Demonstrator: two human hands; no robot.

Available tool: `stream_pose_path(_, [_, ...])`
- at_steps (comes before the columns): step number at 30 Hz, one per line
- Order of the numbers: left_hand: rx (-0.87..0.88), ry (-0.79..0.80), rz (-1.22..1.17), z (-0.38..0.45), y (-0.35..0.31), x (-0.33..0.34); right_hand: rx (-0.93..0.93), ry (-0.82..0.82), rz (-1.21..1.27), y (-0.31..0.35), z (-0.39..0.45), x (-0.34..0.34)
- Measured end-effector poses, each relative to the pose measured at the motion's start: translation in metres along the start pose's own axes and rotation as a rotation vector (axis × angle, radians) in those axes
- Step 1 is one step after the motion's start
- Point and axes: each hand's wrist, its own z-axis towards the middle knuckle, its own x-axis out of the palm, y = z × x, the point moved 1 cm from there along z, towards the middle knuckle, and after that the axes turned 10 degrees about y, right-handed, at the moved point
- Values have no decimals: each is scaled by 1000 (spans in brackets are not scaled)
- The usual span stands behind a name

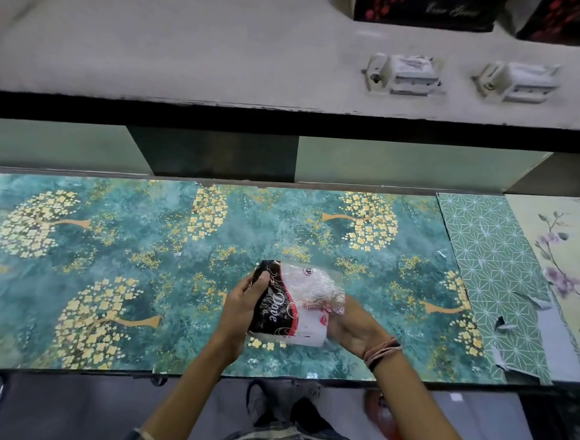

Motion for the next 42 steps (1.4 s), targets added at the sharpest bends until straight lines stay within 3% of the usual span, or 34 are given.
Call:
stream_pose_path(6, [7, -177, 46, 9, 12, -40, 29, -42, 54, 3, 4, -7])
stream_pose_path(11, [-14, -333, 35, 17, 28, -80, -91, -234, 13, 6, 10, -36])
stream_pose_path(15, [-54, -400, 98, 23, 44, -101, -126, -245, 57, 6, 13, -44])
stream_pose_path(19, [-210, -331, 195, 37, 55, -102, -67, -167, 39, -5, 25, -23])
stream_pose_path(25, [-305, -184, 231, 51, 52, -111, 85, -127, -44, -46, 75, 11])
stream_pose_path(35, [-308, -176, 36, 27, 31, -133, 221, -152, -90, -92, 141, 37])
stream_pose_path(38, [-282, -219, 250, 22, 28, -128, 238, -240, -234, -102, 153, 34])
stream_pose_path(42, [-33, -414, 648, 22, 33, -120, 244, -342, -424, -109, 160, 28])
